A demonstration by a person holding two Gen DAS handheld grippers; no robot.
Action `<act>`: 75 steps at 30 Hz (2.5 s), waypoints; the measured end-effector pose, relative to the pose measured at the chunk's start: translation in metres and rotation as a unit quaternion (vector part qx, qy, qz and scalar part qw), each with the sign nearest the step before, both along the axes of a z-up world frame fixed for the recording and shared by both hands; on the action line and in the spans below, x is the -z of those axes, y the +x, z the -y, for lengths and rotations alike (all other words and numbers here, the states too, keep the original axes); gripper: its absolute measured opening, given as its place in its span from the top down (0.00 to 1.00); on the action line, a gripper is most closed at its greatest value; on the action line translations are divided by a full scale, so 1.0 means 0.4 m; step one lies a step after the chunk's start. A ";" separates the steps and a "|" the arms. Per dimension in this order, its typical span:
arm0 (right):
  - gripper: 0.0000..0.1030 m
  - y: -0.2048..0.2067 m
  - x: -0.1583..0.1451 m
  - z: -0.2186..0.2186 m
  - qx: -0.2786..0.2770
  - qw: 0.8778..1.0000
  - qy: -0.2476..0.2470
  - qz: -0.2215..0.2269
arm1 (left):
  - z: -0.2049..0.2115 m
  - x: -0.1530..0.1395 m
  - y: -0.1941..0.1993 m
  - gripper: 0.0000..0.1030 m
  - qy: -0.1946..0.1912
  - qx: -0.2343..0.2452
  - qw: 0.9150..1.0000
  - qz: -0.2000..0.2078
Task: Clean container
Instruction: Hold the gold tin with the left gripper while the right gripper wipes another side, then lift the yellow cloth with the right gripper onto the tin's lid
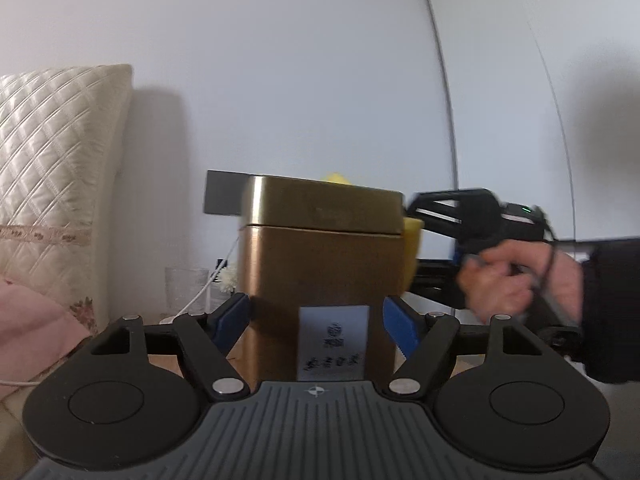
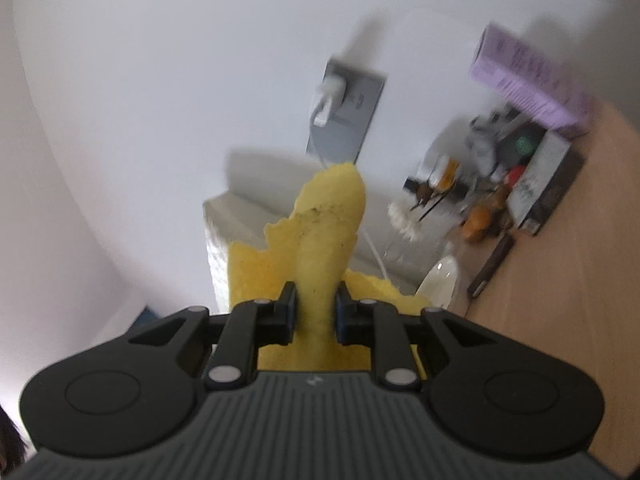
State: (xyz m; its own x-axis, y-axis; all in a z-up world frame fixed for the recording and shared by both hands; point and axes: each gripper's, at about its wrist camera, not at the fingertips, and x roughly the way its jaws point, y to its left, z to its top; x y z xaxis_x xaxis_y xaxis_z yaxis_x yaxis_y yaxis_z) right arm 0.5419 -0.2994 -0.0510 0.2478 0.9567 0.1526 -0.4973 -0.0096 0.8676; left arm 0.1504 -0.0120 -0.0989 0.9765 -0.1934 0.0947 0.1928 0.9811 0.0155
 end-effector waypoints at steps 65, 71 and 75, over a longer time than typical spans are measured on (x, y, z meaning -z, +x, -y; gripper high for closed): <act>0.80 -0.208 0.105 0.042 -0.057 0.998 -0.003 -0.014 | 0.004 -0.009 0.095 0.11 0.051 -0.016 0.998 -0.017; 0.79 -0.189 0.101 0.034 -0.047 0.999 -0.003 -0.023 | 0.001 -0.012 0.106 0.12 0.053 -0.019 0.998 -0.017; 0.79 -0.165 0.062 0.027 -0.053 0.997 0.046 -0.018 | -0.003 -0.020 0.121 0.13 0.044 -0.022 0.999 -0.021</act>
